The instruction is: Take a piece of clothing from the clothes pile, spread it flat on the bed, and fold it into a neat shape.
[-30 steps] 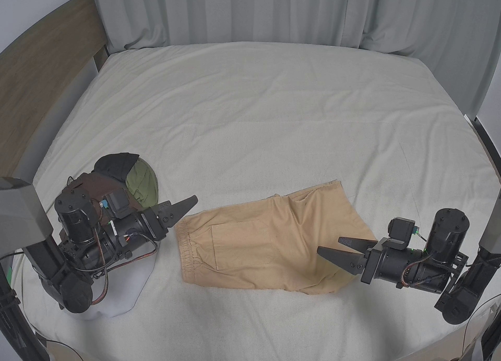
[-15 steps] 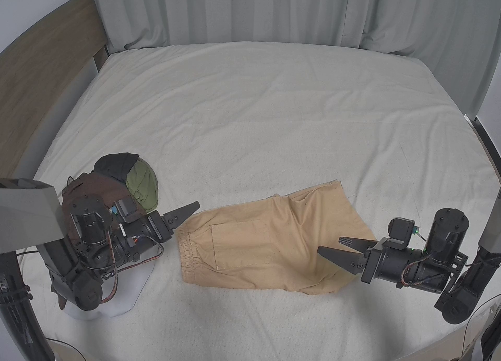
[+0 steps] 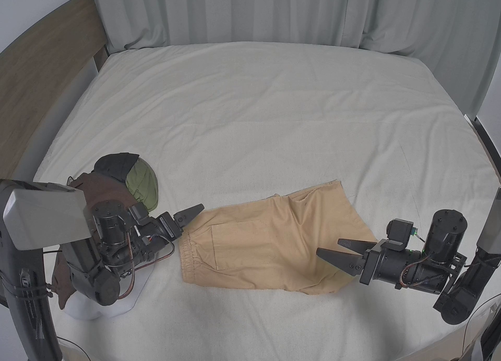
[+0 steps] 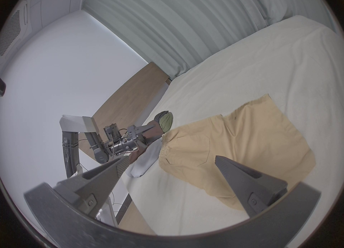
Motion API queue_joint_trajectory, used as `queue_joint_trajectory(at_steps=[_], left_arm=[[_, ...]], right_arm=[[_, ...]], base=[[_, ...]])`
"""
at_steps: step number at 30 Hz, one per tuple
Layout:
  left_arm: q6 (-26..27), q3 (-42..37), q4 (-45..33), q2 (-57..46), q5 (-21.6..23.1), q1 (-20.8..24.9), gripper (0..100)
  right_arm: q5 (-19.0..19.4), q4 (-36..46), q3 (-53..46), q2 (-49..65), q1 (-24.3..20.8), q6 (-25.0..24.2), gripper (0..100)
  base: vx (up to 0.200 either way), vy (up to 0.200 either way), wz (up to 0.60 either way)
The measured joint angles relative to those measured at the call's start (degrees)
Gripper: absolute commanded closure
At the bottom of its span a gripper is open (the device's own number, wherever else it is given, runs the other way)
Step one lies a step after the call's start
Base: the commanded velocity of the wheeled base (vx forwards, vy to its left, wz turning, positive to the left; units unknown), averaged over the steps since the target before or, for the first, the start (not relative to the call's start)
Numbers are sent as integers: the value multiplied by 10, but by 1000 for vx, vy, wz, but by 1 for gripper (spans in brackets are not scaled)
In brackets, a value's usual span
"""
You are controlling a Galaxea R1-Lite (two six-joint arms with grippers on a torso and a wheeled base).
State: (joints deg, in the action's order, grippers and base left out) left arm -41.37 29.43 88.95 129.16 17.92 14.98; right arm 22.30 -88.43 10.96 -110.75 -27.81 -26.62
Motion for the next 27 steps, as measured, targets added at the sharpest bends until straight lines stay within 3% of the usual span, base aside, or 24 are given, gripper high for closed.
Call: queue_joint_trajectory(at_steps=[6,27], left_arm=[[-30,43,0,42,-32,0,0],[-32,71,0,95,-34,-20,0]], right_arm=[[0,0,0,-1,-2,0,0],[-1,-1,-1,-12,-5,0,0]], base=[[0,0,0],[0,0,0]])
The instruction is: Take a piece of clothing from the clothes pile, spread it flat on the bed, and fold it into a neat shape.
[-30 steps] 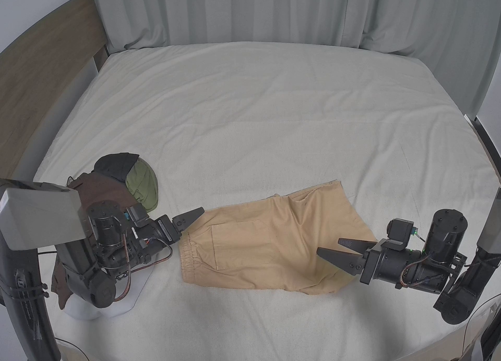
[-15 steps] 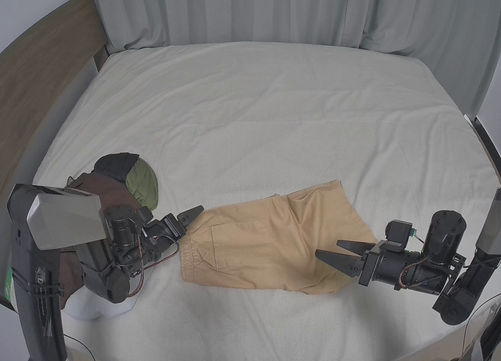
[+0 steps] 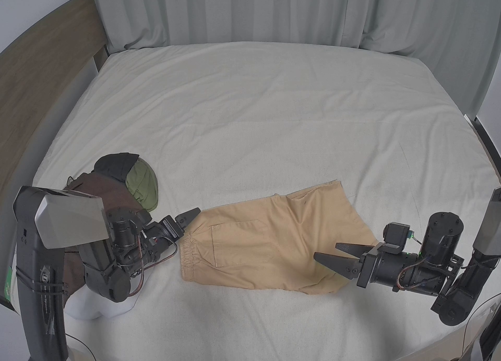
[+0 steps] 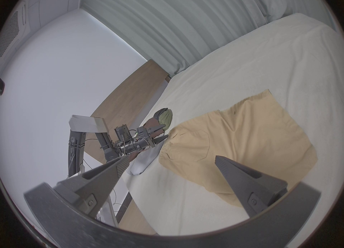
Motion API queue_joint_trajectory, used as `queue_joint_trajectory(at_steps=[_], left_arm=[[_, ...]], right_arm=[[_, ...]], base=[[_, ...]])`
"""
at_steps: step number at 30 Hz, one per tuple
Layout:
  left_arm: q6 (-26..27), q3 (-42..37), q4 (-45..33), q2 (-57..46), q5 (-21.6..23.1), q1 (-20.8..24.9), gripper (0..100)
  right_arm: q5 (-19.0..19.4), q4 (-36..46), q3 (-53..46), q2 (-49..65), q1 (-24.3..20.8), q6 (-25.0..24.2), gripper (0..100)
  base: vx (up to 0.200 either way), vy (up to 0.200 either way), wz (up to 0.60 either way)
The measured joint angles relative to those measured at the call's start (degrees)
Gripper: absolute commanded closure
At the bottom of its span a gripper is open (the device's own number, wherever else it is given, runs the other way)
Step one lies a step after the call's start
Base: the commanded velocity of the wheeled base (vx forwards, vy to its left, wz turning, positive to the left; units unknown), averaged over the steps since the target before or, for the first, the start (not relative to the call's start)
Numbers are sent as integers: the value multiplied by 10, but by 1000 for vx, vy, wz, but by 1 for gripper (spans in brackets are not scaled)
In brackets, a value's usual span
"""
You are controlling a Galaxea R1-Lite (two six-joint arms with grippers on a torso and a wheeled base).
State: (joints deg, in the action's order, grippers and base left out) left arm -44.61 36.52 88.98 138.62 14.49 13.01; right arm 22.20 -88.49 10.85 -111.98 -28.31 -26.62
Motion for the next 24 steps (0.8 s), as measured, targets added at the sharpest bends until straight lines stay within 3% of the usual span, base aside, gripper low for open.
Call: queue_joint_trajectory(at_steps=[24], left_arm=[[1,-13,-2,22,-9,-6,0]], right_arm=[[0,0,-3,-9,0,1,0]], base=[[0,0,0]])
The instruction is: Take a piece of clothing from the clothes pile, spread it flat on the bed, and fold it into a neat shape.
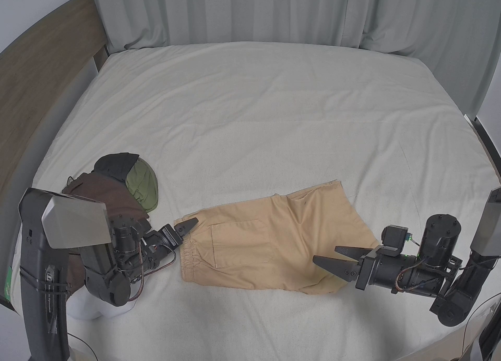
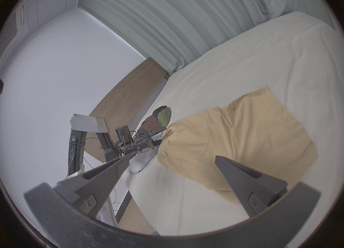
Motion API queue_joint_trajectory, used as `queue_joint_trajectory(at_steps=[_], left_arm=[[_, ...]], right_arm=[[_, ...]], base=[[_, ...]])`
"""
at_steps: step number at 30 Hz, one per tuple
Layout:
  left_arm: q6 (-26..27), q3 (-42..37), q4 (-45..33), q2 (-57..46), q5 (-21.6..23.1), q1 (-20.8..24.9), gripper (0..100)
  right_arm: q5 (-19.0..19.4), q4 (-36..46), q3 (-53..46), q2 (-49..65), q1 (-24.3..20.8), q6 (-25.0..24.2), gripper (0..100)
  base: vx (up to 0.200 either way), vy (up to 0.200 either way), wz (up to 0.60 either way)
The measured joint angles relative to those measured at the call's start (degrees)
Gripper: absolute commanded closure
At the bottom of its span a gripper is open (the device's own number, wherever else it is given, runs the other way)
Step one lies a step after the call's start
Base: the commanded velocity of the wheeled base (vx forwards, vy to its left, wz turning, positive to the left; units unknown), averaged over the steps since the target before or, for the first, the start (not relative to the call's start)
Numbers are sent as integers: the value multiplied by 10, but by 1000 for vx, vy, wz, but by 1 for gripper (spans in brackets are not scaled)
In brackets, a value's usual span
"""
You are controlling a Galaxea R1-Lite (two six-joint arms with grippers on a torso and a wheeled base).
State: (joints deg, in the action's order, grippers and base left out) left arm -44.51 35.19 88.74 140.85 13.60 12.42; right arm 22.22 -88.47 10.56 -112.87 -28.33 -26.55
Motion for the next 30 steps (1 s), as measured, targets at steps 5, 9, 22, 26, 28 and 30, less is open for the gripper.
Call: queue_joint_trajectory(at_steps=[5,9,22,26,28,30], left_arm=[[1,-4,0,8,0,5,0],[4,-5,1,16,2,6,0],[-9,-19,3,24,2,39,0],[-9,-24,3,23,1,46,0],[-9,-26,3,23,2,48,0],[-9,-28,3,23,2,50,0]], right_arm=[[0,0,-1,-2,0,0,0],[0,0,-1,-3,0,0,0],[0,0,-1,-4,0,0,0],[0,0,-1,-4,1,0,0],[0,0,-1,-4,1,0,0],[0,0,-1,-4,1,0,0]], base=[[0,0,0],[0,0,0],[0,0,0],[0,0,0],[0,0,0],[0,0,0]])
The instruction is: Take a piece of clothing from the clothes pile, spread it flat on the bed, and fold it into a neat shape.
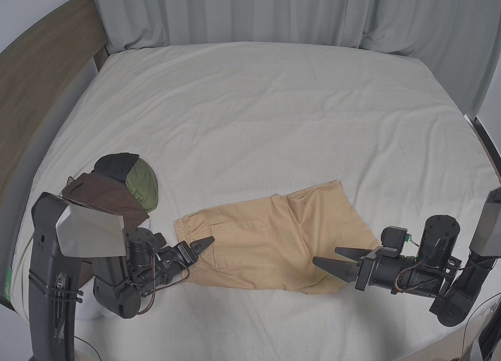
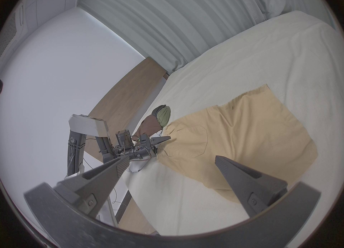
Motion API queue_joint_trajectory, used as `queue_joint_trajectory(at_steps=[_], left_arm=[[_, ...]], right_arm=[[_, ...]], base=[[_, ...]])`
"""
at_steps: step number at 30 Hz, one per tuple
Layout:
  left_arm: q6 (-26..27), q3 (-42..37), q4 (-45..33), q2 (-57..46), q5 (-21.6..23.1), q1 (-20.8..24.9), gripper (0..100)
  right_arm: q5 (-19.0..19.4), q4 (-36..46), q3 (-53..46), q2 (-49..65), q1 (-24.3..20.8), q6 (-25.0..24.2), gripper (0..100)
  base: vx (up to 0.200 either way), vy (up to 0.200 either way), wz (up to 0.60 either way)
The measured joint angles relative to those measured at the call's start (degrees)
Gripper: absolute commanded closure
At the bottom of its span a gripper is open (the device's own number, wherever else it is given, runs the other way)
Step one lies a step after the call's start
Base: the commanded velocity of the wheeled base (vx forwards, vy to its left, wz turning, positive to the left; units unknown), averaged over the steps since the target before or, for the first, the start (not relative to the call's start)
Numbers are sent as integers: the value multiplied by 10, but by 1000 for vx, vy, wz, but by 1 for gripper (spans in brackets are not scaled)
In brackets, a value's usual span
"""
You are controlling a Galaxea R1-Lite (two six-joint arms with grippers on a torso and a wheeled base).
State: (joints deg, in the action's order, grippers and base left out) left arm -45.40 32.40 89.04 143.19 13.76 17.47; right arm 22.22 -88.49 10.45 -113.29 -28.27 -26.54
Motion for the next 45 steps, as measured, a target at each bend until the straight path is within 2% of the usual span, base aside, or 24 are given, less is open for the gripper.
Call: queue_joint_trajectory(at_steps=[7,8,28,45], left_arm=[[1,-1,0,0,-1,1,0],[1,-1,0,0,-1,1,100],[2,-3,-1,-1,-1,1,100],[0,-43,-1,-48,16,-5,100]], right_arm=[[0,0,0,0,0,0,0],[0,0,0,0,0,0,0],[0,0,0,-1,0,0,0],[0,0,-1,-1,0,0,0]], base=[[0,0,0],[0,0,0],[0,0,0],[0,0,0]])
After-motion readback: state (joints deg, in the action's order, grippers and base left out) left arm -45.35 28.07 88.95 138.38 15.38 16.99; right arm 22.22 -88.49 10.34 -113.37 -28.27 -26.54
